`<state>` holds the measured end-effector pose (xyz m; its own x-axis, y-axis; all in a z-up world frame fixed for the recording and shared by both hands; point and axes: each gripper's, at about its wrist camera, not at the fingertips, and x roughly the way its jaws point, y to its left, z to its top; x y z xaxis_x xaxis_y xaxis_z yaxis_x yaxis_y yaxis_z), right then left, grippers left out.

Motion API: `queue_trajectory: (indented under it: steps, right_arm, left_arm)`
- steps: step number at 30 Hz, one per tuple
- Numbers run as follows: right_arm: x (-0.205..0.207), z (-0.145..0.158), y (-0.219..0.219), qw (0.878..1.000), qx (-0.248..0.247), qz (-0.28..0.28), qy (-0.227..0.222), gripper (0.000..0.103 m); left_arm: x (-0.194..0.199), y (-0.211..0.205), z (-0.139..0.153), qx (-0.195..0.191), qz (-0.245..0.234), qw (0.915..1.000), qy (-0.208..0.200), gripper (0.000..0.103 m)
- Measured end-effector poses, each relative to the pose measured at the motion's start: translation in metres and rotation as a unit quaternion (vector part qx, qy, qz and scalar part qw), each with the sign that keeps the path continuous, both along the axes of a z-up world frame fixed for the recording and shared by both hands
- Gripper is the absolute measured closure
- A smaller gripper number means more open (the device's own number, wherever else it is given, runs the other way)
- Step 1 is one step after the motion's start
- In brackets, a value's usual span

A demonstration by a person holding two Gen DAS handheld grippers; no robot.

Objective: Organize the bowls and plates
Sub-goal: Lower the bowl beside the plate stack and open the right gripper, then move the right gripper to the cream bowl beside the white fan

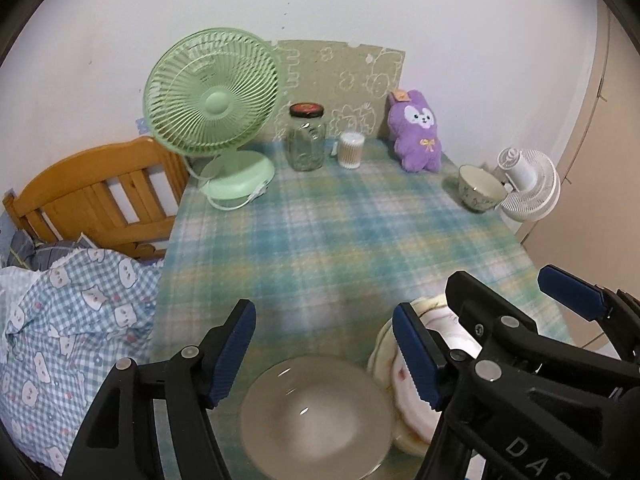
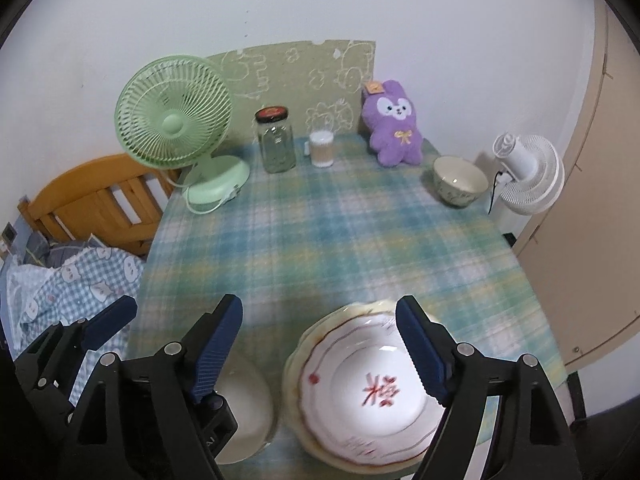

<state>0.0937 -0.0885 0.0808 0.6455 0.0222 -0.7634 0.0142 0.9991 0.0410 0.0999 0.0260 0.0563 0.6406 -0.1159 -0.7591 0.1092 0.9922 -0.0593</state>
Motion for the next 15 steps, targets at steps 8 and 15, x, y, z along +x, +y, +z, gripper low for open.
queue_trajectory:
  steps: [8, 15]
  right_arm:
    - [0.038, 0.014, -0.051, 1.000, -0.016, 0.011, -0.004, 0.016]
    - [0.078, 0.022, -0.097, 0.999, -0.011, 0.029, -0.012, 0.014]
  left_arm:
    - [0.029, -0.050, 0.015, 0.003, 0.014, 0.9998, -0.010, 0.030]
    - [0.058, -0.092, 0.027, 0.008, 0.032, 0.9993, -0.018, 0.030]
